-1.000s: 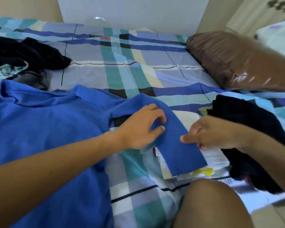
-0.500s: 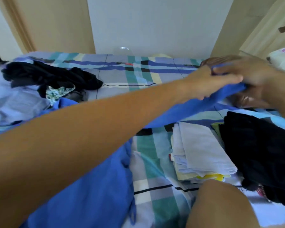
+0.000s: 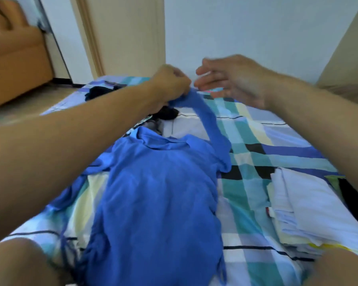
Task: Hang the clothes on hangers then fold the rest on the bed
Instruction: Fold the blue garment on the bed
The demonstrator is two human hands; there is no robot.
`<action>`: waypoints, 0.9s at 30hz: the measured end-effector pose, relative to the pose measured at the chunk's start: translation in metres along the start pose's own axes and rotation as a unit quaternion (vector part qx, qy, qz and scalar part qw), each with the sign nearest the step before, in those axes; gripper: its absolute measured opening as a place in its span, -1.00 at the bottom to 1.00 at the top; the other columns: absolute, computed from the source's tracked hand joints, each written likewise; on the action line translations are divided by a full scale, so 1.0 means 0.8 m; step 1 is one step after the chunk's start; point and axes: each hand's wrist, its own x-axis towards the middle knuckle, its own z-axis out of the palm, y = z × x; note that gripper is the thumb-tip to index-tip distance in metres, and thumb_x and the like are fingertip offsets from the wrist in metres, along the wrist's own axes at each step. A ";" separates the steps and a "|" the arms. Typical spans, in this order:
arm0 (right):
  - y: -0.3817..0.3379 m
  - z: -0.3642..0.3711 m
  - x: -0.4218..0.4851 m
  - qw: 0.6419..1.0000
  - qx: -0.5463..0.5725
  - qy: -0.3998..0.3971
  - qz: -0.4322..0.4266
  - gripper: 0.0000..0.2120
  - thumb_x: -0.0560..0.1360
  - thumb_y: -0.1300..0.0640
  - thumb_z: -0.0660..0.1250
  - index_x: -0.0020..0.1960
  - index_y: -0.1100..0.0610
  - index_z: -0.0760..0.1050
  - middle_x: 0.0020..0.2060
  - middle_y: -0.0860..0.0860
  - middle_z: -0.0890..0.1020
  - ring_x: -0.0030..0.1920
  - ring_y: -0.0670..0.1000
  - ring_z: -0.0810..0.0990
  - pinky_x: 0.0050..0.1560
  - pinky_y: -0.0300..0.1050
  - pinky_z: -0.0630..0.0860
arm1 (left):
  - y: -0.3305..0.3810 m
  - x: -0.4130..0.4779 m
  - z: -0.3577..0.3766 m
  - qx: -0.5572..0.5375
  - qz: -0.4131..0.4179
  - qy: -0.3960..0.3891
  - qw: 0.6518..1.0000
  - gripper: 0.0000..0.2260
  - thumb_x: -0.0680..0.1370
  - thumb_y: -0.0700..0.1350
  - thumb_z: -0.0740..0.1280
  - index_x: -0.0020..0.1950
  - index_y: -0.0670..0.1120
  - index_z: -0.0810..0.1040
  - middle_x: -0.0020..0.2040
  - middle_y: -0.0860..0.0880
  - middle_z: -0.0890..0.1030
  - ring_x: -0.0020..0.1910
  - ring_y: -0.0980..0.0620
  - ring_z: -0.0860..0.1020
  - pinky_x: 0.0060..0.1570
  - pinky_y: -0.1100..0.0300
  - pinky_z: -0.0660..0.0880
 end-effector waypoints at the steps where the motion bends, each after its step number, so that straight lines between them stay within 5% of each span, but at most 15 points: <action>1: 0.011 0.018 0.011 0.999 -0.035 -0.032 -0.001 -0.67 0.63 -0.05 0.30 0.21 0.18 0.57 0.09 0.13 0.71 0.17 0.10 0.67 0.31 0.07 0.49 | -0.030 -0.004 -0.017 0.029 -0.026 0.022 0.999 -0.88 0.39 -0.28 0.36 -0.25 -0.06 0.55 -0.32 -0.06 0.51 -0.40 0.08 0.45 -0.46 0.35 0.39; 4: 0.055 0.063 0.026 0.985 -0.156 -0.076 0.012 -0.71 0.60 0.02 0.35 0.15 0.24 0.60 0.06 0.15 0.70 0.04 0.07 0.65 0.15 0.04 0.54 | -0.138 -0.028 -0.063 0.071 -0.106 0.050 0.991 -0.78 0.50 -0.41 0.30 -0.15 -0.09 0.53 -0.30 -0.05 0.47 -0.44 0.11 0.46 -0.59 0.37 0.38; 6: 0.084 0.087 0.031 0.963 -0.237 -0.122 0.030 -0.74 0.58 0.01 0.38 0.11 0.20 0.61 0.03 0.15 0.68 0.03 0.11 0.64 0.04 -0.02 0.52 | -0.206 -0.051 -0.076 0.137 -0.180 -0.006 0.974 -0.81 0.50 -0.41 0.31 -0.04 -0.13 0.50 -0.19 -0.15 0.47 -0.37 -0.01 0.48 -0.60 0.28 0.44; 9: 0.132 0.126 0.027 0.902 -0.368 -0.215 0.067 -0.64 0.58 -0.08 0.38 0.28 0.09 0.55 0.14 -0.02 0.59 0.14 0.04 0.58 0.20 -0.07 0.48 | -0.284 -0.084 -0.091 0.277 -0.234 -0.142 0.921 -0.71 0.50 -0.26 0.43 0.20 -0.11 0.51 0.10 -0.14 0.52 -0.03 -0.16 0.59 -0.18 0.06 0.60; 11: 0.148 0.148 0.025 0.879 -0.402 -0.247 0.075 -0.56 0.57 -0.11 0.37 0.37 0.06 0.47 0.15 -0.08 0.52 0.16 -0.02 0.52 0.22 -0.14 0.42 | -0.308 -0.096 -0.098 0.295 -0.212 -0.146 0.920 -0.68 0.51 -0.17 0.45 0.25 -0.11 0.54 0.15 -0.11 0.56 0.03 -0.12 0.59 -0.03 0.07 0.55; 16: 0.166 0.199 0.041 0.888 -0.380 -0.254 0.056 -0.57 0.55 -0.11 0.41 0.36 0.00 0.46 0.22 -0.03 0.55 0.17 -0.02 0.56 0.25 -0.10 0.46 | -0.330 -0.118 -0.150 0.345 -0.134 -0.010 0.929 -0.67 0.47 -0.01 0.39 0.19 -0.08 0.52 0.12 -0.15 0.60 0.11 -0.20 0.56 0.09 -0.02 0.50; 20: 0.159 0.254 0.062 0.908 -0.332 -0.253 0.029 -0.60 0.54 -0.10 0.42 0.33 -0.04 0.47 0.20 -0.07 0.54 0.17 -0.04 0.58 0.26 -0.06 0.50 | -0.359 -0.142 -0.206 0.411 -0.268 -0.013 0.871 -0.28 0.40 0.14 0.51 0.42 -0.17 0.33 0.34 -0.24 0.42 0.31 -0.29 0.44 0.21 -0.09 0.45; 22: 0.155 0.285 0.070 0.914 -0.317 -0.252 0.007 -0.60 0.54 -0.10 0.42 0.32 -0.05 0.47 0.19 -0.08 0.54 0.16 -0.07 0.57 0.24 -0.07 0.51 | -0.366 -0.158 -0.214 0.400 -0.318 -0.076 0.856 -0.26 0.38 0.16 0.55 0.38 -0.18 0.35 0.28 -0.21 0.49 0.22 -0.22 0.51 0.08 0.04 0.46; 27: 0.143 0.350 0.076 0.905 -0.311 -0.287 -0.028 -0.57 0.54 -0.07 0.42 0.36 -0.03 0.44 0.18 -0.07 0.53 0.15 -0.05 0.56 0.18 -0.12 0.49 | -0.382 -0.179 -0.234 0.371 -0.316 -0.129 0.864 -0.65 0.41 0.15 0.53 -0.10 -0.07 0.50 -0.10 -0.07 0.58 -0.14 -0.10 0.53 -0.14 0.13 0.41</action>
